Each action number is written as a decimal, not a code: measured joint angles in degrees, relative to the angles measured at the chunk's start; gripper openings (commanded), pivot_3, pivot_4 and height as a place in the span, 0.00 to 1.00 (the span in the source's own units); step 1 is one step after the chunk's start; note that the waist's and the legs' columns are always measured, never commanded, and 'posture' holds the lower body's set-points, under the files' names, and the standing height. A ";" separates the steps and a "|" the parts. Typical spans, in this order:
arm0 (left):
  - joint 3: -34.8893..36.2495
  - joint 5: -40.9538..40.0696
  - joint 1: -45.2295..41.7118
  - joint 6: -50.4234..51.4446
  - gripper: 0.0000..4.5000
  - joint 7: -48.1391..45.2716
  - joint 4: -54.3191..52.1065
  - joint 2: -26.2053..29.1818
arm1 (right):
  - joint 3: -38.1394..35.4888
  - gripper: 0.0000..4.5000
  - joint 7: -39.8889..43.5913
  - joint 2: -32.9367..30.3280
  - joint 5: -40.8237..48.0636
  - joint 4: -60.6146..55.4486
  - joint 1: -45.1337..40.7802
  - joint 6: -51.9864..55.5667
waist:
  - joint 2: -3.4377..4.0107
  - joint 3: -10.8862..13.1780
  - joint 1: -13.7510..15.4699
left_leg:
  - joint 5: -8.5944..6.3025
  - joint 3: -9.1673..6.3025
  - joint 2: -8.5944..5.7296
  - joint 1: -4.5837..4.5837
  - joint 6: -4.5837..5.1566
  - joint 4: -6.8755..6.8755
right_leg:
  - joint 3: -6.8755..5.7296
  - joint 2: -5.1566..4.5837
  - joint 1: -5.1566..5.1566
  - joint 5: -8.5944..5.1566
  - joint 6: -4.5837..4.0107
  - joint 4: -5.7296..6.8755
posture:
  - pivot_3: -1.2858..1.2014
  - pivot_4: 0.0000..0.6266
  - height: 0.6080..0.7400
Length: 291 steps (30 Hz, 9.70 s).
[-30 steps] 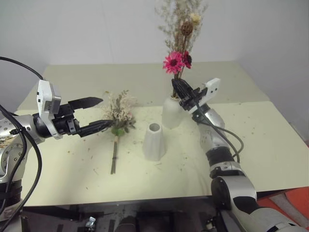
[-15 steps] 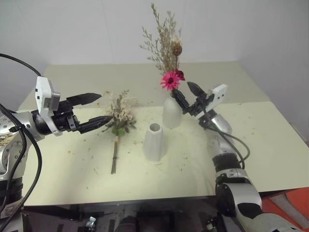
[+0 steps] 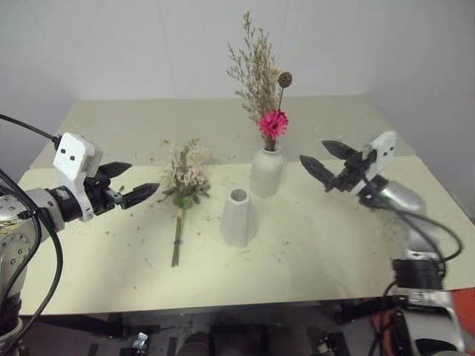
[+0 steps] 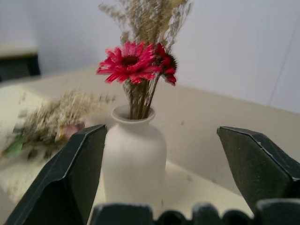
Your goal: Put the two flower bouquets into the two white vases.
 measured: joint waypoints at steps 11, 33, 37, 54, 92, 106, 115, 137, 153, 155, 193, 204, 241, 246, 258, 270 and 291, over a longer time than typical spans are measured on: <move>-4.55 -2.88 -9.67 31.94 1.00 15.69 -0.11 -8.36 | 5.88 0.99 18.78 -19.99 2.58 -15.65 -3.36 11.31 | -0.13 0.06 -0.31 | -0.01 0.03 -0.01 0.03 -0.02 0.00 | 0.10 0.06 -0.01 -0.13 0.22 -0.01 | 0.52 0.24 1.00; -17.09 -3.49 -26.79 32.07 1.00 18.57 26.92 -19.70 | 4.90 0.99 18.98 -25.43 4.80 -25.56 -5.96 21.48 | -0.19 0.07 1.48 | -0.02 0.03 -0.12 -0.10 -0.05 0.01 | 0.06 -0.04 -0.03 0.12 -0.17 -0.12 | 0.52 0.24 1.00; -17.53 -0.35 -28.52 32.07 0.89 18.20 31.05 -21.40 | 3.15 1.00 18.94 -26.60 5.74 -27.37 -4.06 22.04 | -0.20 0.07 1.48 | -0.02 0.03 -0.13 -0.08 -0.05 0.01 | 0.06 -0.04 -0.02 0.12 -0.17 -0.07 | 0.52 0.24 1.00; -16.71 8.55 -32.43 30.34 0.02 15.42 37.32 -25.44 | 1.97 1.00 17.36 -28.37 6.67 -28.40 0.46 22.48 | -0.21 0.07 1.47 | -0.01 0.04 -0.14 -0.08 -0.06 0.01 | 0.07 -0.05 -0.03 0.12 -0.16 -0.09 | 0.52 0.24 1.00; -5.49 -14.44 -39.98 -12.63 0.02 -38.86 44.36 -31.16 | -18.51 1.00 11.57 -27.84 9.25 -36.39 23.31 22.55 | -0.24 0.06 1.48 | 0.00 0.31 -0.19 -0.29 -0.07 0.20 | 0.13 -0.17 0.12 0.37 0.23 -0.65 | 0.52 0.24 1.00; -10.73 -8.53 -39.90 -18.45 0.02 -44.32 47.96 -31.18 | -20.25 1.00 8.74 -27.17 9.37 -39.33 26.97 23.08 | -0.24 0.06 1.52 | 0.00 0.31 -0.18 -0.27 -0.07 0.21 | 0.15 -0.15 0.14 0.31 0.33 -0.64 | 0.52 0.24 1.00; -11.12 -6.44 -38.42 -20.25 0.02 -44.40 49.20 -32.61 | -20.25 1.00 7.60 -27.17 9.38 -39.45 26.97 23.10 | -0.24 0.06 1.59 | 0.00 0.30 -0.17 -0.29 -0.06 0.22 | 0.14 -0.15 0.13 0.32 0.32 -0.64 | 0.52 0.24 1.00; -10.71 -6.90 -38.69 -19.33 0.02 -44.53 50.15 -33.13 | -20.24 1.00 7.16 -27.18 9.34 -39.83 27.75 24.17 | -0.26 0.05 1.59 | 0.00 0.29 -0.17 -0.27 -0.06 0.25 | 0.15 -0.15 0.17 0.32 0.32 -0.64 | 0.52 0.24 1.00; -10.90 -7.12 -38.76 -18.83 0.02 -46.62 49.04 -32.54 | -20.09 1.00 7.15 -26.76 9.26 -39.63 27.38 24.04 | -0.26 0.05 1.58 | 0.00 0.29 -0.17 -0.28 -0.06 0.25 | 0.14 -0.15 0.15 0.32 0.32 -0.63 | 0.52 0.24 1.00; -10.99 -6.88 -38.72 -19.32 0.02 -47.08 49.04 -32.59 | -20.09 1.00 7.15 -26.68 9.26 -39.64 27.39 24.04 | -0.26 0.05 1.58 | 0.00 0.29 -0.18 -0.28 -0.06 0.25 | 0.14 -0.15 0.15 0.32 0.32 -0.63 | 0.52 0.24 1.00; -11.21 -5.54 -38.00 -22.30 0.02 -48.61 49.24 -35.22 | -19.99 1.00 6.71 -26.63 9.07 -39.65 27.69 24.04 | -0.27 -0.01 1.56 | -0.01 0.29 -0.18 -0.28 -0.04 0.30 | 0.14 -0.15 0.18 0.33 0.31 -0.63 | 0.52 0.24 1.00; -11.28 -6.33 -38.67 -22.42 0.02 -48.80 49.26 -35.11 | -19.68 1.00 6.57 -26.62 8.98 -39.65 27.69 24.04 | -0.27 -0.01 1.58 | -0.01 0.29 -0.18 -0.28 -0.04 0.30 | 0.14 -0.15 0.18 0.33 0.31 -0.63 | 0.52 0.24 1.00; -18.47 3.19 -33.35 -32.81 0.02 -53.17 48.25 -34.96 | -17.96 1.00 6.10 -26.08 8.64 -39.59 27.82 24.02 | -0.27 -0.01 1.61 | -0.01 0.29 -0.17 -0.28 -0.04 0.31 | 0.15 -0.15 0.19 0.34 0.30 -0.63 | 0.52 0.24 1.00; -19.55 5.01 -32.82 -34.41 0.02 -52.85 48.77 -35.35 | -17.94 1.00 6.01 -26.07 8.63 -39.59 27.82 24.01 | -0.27 -0.01 1.59 | -0.02 0.29 -0.17 -0.30 -0.03 0.32 | 0.15 -0.15 0.17 0.34 0.30 -0.63 | 0.52 0.24 1.00; -20.09 5.96 -31.21 -35.96 0.02 -55.49 47.88 -34.77 | -18.96 1.00 7.77 -26.08 13.69 -39.43 26.87 24.18 | -0.27 -0.01 1.63 | -0.02 0.29 -0.17 -0.30 -0.02 0.34 | 0.14 -0.15 0.18 0.35 0.28 -0.63 | 0.52 0.24 1.00; -20.36 4.17 -28.72 -33.57 0.69 -57.60 42.33 -31.37 | -20.54 1.00 9.10 -26.12 14.21 -38.46 27.54 24.18 | -0.27 -0.01 1.57 | -0.03 0.29 -0.15 -0.29 -0.01 0.36 | 0.15 -0.14 0.18 0.34 0.30 -0.62 | 0.52 0.24 1.00; -24.05 15.08 -20.26 -33.23 0.99 -55.26 30.93 -3.96 | -18.65 1.00 9.06 -26.72 9.25 -36.25 28.32 23.77 | -0.22 -0.03 1.01 | -0.05 0.32 0.01 -0.29 0.02 0.33 | 0.22 0.01 0.07 0.30 0.32 -0.59 | 0.52 0.24 1.00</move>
